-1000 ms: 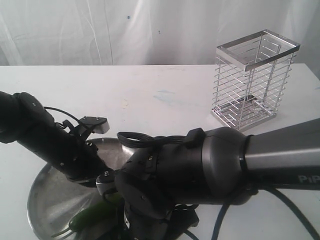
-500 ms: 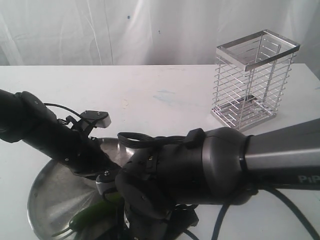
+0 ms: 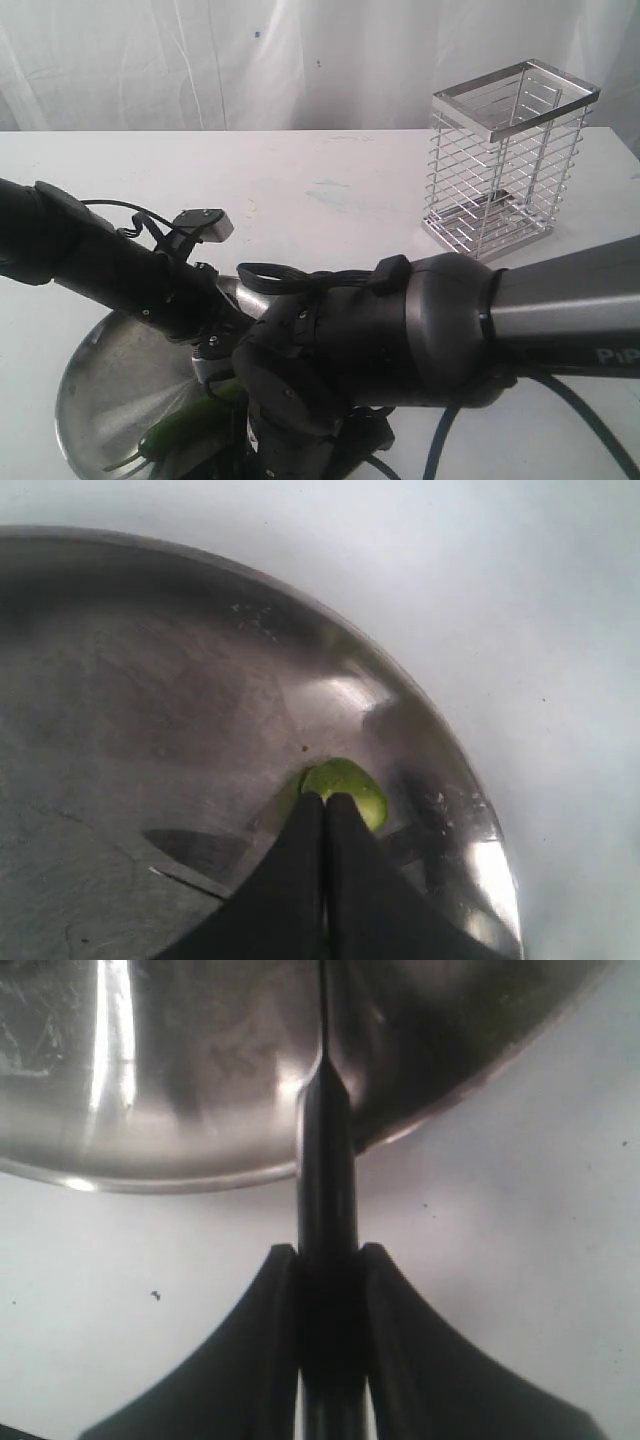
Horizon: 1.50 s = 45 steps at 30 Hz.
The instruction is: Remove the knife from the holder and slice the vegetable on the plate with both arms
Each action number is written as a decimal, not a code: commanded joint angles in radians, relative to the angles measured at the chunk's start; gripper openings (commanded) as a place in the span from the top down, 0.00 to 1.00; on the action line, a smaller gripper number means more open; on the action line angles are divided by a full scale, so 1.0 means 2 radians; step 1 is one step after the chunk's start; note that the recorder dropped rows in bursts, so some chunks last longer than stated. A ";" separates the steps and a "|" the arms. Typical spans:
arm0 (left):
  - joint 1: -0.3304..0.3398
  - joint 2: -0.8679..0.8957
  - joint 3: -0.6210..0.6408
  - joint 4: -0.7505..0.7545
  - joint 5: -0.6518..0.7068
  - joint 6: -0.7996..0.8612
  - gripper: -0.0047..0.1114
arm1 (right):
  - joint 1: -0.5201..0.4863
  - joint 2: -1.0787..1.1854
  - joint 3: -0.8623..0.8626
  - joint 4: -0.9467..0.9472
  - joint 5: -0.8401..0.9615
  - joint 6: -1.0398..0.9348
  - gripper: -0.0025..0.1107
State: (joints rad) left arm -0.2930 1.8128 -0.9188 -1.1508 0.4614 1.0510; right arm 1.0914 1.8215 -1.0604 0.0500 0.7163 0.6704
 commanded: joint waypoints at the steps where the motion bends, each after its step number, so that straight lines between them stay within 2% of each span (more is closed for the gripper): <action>1: 0.001 -0.002 0.006 0.011 0.003 0.005 0.96 | -0.003 -0.001 0.002 -0.002 -0.007 0.001 0.98; 6: 0.001 0.025 0.037 0.017 -0.038 0.005 0.96 | -0.003 -0.001 0.002 -0.001 -0.007 0.001 0.98; 14: 0.001 0.050 0.058 0.000 -0.037 0.005 0.96 | -0.003 -0.001 0.002 -0.003 0.001 0.001 0.98; 18: 0.001 0.050 0.068 -0.010 -0.050 -0.002 0.96 | -0.003 -0.001 0.002 0.002 0.045 0.001 0.98; 22: 0.001 0.050 0.069 -0.026 -0.052 -0.002 0.96 | 0.004 0.001 0.002 0.037 0.081 -0.030 0.98; 28: 0.001 0.048 0.069 -0.026 -0.043 -0.002 0.96 | 0.009 0.009 0.002 0.070 0.082 -0.048 0.98; 37: 0.001 -0.003 0.069 -0.053 -0.048 -0.001 0.96 | 0.009 0.012 0.002 0.071 0.094 -0.055 0.98; 45: 0.001 -0.088 0.069 -0.030 -0.068 0.003 0.96 | 0.009 0.012 0.002 0.067 0.083 -0.069 0.98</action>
State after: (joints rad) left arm -0.2908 1.7077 -0.7902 -1.2352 0.3205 1.0514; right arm 1.1081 1.8450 -1.0625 0.1856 0.8582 0.5534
